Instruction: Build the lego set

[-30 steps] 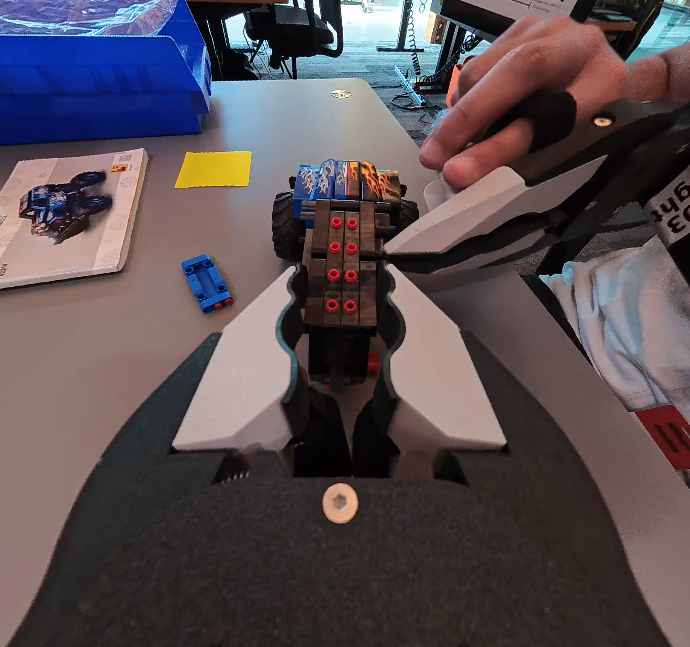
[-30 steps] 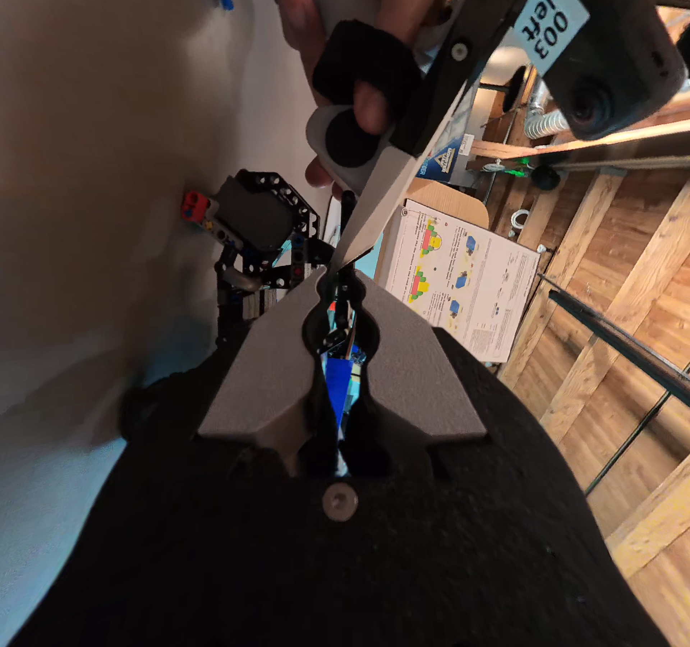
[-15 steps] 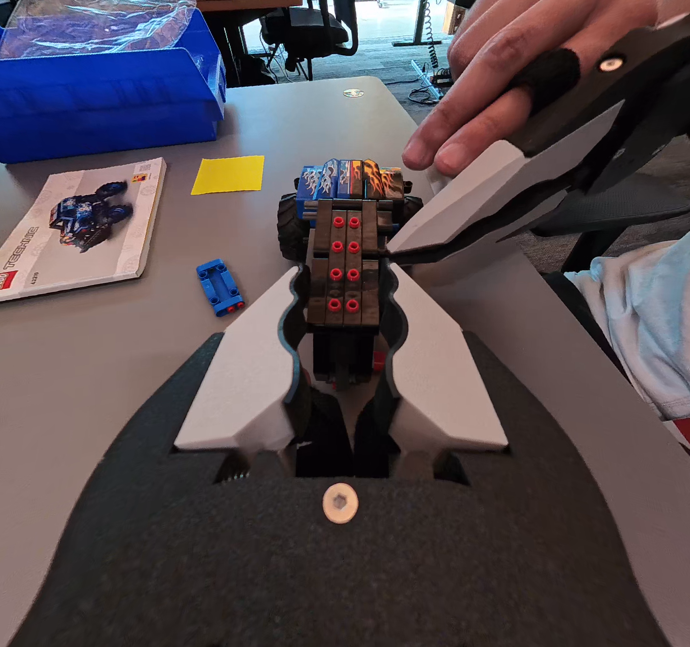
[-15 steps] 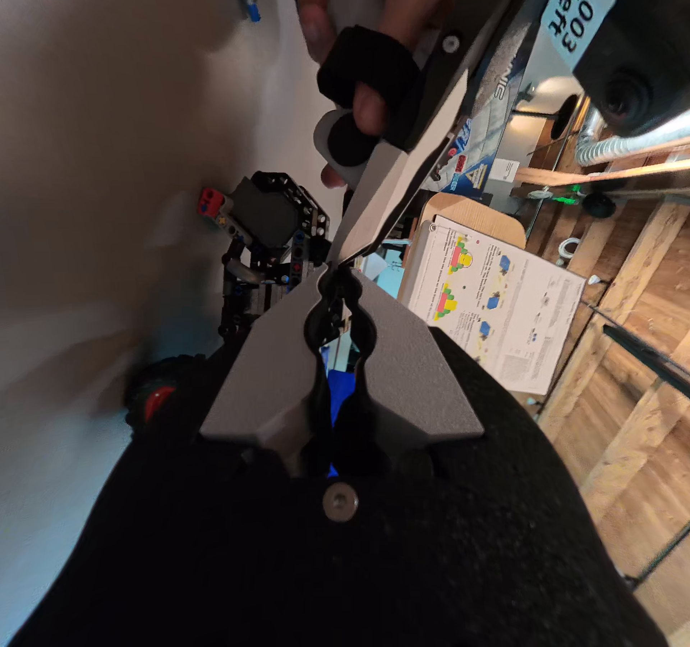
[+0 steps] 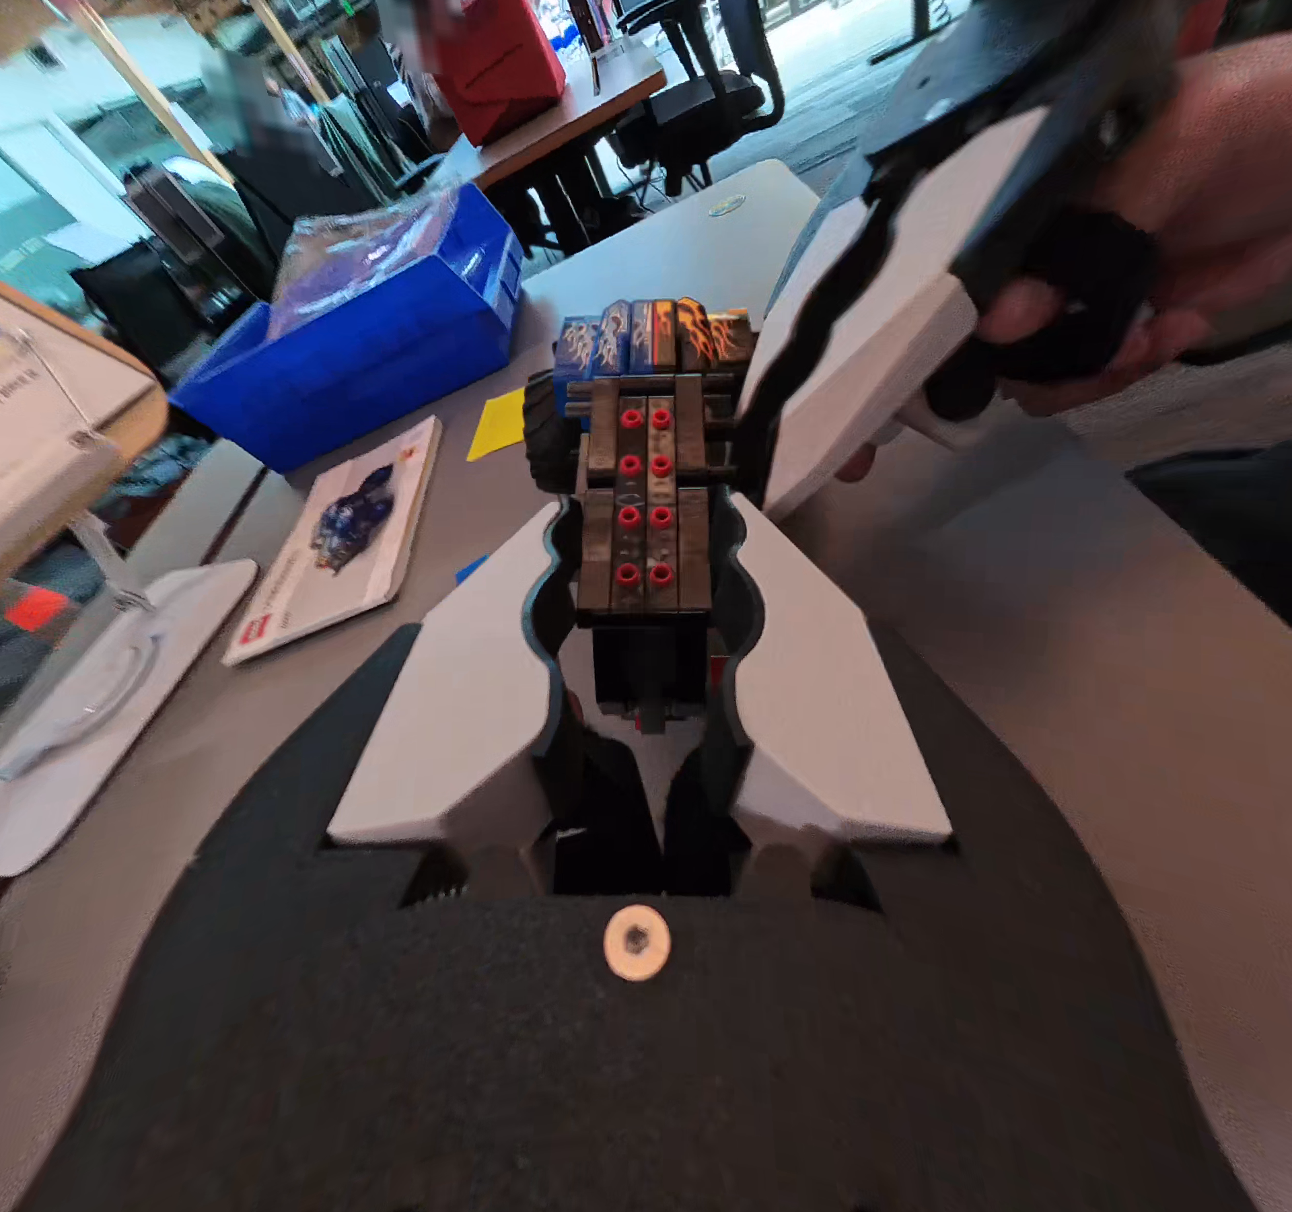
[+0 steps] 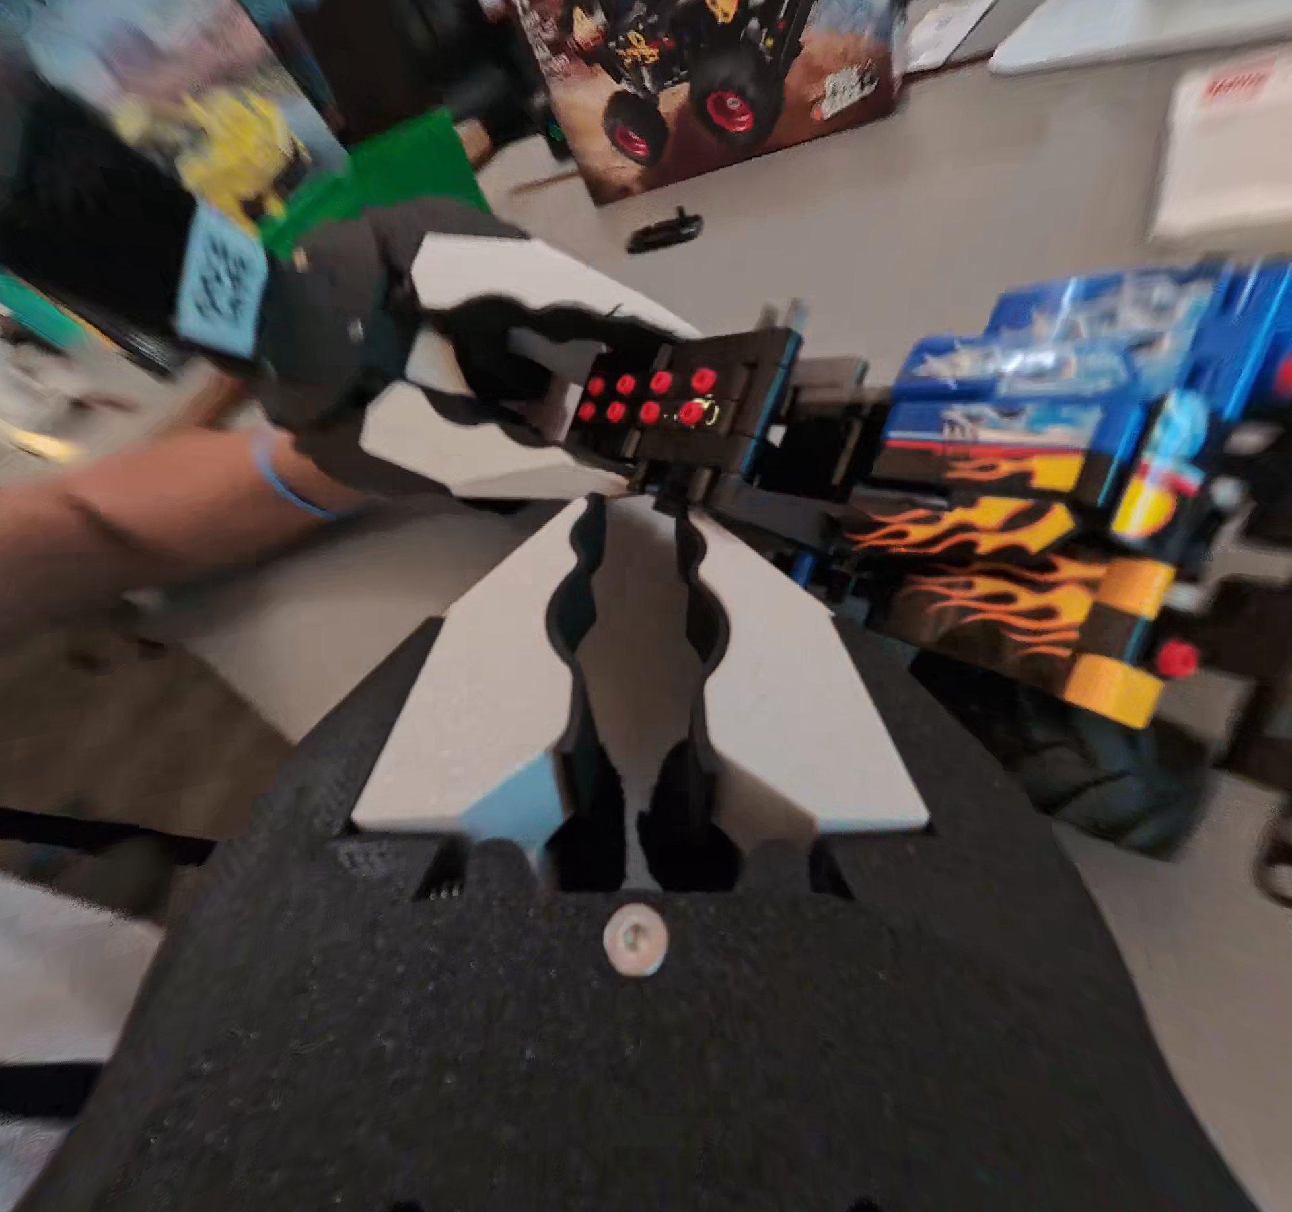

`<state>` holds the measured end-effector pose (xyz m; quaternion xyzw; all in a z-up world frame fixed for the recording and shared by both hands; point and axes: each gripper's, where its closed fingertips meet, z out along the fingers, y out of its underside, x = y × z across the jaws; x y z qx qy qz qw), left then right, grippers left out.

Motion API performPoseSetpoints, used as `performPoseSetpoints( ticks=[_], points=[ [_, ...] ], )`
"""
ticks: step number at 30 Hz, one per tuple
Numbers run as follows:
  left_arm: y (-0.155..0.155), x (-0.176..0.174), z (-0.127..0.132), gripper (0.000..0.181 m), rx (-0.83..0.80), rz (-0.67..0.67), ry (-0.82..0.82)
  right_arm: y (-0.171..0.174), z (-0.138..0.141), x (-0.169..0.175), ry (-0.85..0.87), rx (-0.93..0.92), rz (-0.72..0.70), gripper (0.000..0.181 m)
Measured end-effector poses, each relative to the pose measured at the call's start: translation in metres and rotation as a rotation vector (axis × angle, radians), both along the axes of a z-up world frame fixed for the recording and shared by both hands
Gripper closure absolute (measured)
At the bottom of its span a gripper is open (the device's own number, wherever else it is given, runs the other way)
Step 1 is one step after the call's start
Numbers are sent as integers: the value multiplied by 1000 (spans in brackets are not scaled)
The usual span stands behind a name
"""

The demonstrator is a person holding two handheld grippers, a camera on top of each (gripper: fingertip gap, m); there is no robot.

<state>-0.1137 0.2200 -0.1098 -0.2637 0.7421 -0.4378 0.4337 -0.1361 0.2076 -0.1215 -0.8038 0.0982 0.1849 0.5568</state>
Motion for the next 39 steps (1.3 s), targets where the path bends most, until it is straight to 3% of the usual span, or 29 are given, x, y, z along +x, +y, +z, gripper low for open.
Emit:
performPoseSetpoints(
  ticks=[5, 10, 14, 15, 20, 25, 28, 31, 35, 39],
  points=[
    [-12, -5, -2, 146, 148, 28, -131, -8, 2, -8, 524, 85, 59, 164],
    [-16, -5, -3, 146, 187, 39, -166, -11, 4, -6, 751, 151, 64, 167],
    [-14, -4, -1, 146, 137, 49, -145, -9, 3, -4, 655, 157, 55, 172],
    [-12, -4, -1, 146, 140, 56, -145, -10, 6, -6, 653, 169, 72, 181],
    [-13, -3, -4, 146, 227, 75, -186, -12, -1, -8, 590, 125, 106, 181],
    [-13, -3, -4, 146, 215, 72, -188, -17, -10, -13, 470, 72, 132, 181],
    [-14, -5, -5, 146, 235, 57, -208, -26, -10, -22, 326, 68, 194, 178],
    [-19, -8, -10, 146, 339, 40, -255, -36, 5, -21, 132, 93, 208, 155],
    [-22, -8, -25, 146, 567, 44, -327, -47, 33, 10, -191, 145, 81, 158],
    [-17, -6, -31, 146, 700, 80, -354, -51, 34, 35, -410, 99, -46, 159]
  ],
)
